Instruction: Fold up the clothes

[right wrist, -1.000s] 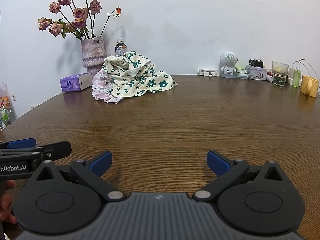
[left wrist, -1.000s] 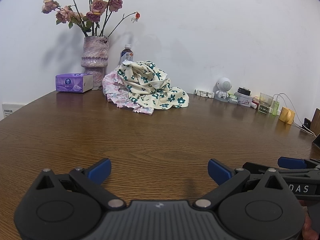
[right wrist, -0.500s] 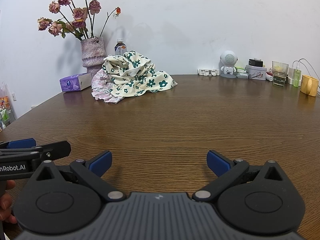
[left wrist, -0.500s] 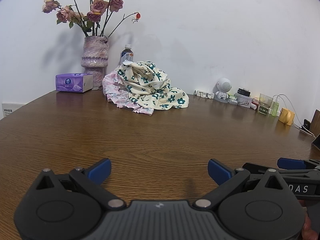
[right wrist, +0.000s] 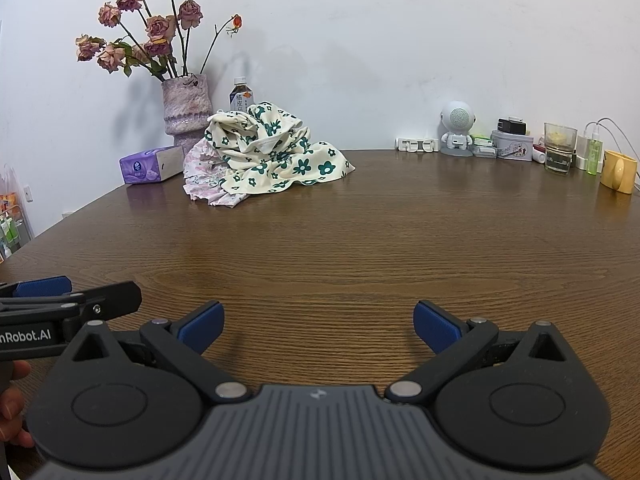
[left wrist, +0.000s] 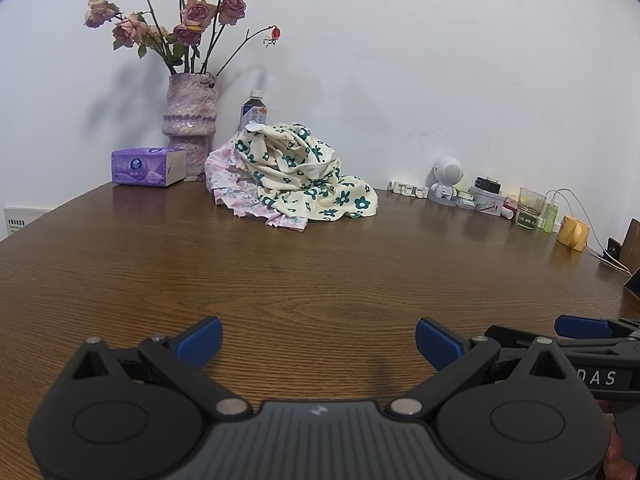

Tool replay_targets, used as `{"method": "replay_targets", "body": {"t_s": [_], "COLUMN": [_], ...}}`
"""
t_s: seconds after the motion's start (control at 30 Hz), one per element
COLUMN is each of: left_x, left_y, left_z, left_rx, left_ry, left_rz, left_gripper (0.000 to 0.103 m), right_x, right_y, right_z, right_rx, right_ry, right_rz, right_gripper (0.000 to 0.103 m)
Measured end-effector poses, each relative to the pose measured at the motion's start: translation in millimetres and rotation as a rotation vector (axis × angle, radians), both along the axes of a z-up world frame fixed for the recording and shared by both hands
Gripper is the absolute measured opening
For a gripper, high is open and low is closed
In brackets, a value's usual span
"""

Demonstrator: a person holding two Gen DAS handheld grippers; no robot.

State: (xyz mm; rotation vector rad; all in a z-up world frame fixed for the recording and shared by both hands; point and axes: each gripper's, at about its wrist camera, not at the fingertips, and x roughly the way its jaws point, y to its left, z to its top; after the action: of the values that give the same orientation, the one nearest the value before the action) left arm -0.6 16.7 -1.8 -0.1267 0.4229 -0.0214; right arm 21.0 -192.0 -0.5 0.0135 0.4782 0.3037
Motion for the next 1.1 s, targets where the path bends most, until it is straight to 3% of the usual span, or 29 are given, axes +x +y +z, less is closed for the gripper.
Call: {"method": "replay_targets", "body": {"t_s": [0.4,0.6,0.83,1.1], "left_x": [5,14,36,63], "left_y": [1,6,7,8], "left_z": [3,30,56,73], "left_rx": [0.012,-0.016,-0.007,0.034], "left_ry": [0.007,-0.036,-0.041,-0.022], "left_rz": [-0.053,-0.088,-0.144,-0.13], "left_gripper": [0.103,0.103,0.103,0.103], "right_x": [2,12,27,51], "right_y": [3,2,-4,-7], "right_z": [0,10,41,60], "right_rx": [-0.015,0.009,0.03,0.031], "right_ry": [0.006,0.048,-0.013,-0.062], "right_rz": [0.003,0.04,0.04,0.098], "right_gripper": [0.103,0.103,0.103,0.103]}}
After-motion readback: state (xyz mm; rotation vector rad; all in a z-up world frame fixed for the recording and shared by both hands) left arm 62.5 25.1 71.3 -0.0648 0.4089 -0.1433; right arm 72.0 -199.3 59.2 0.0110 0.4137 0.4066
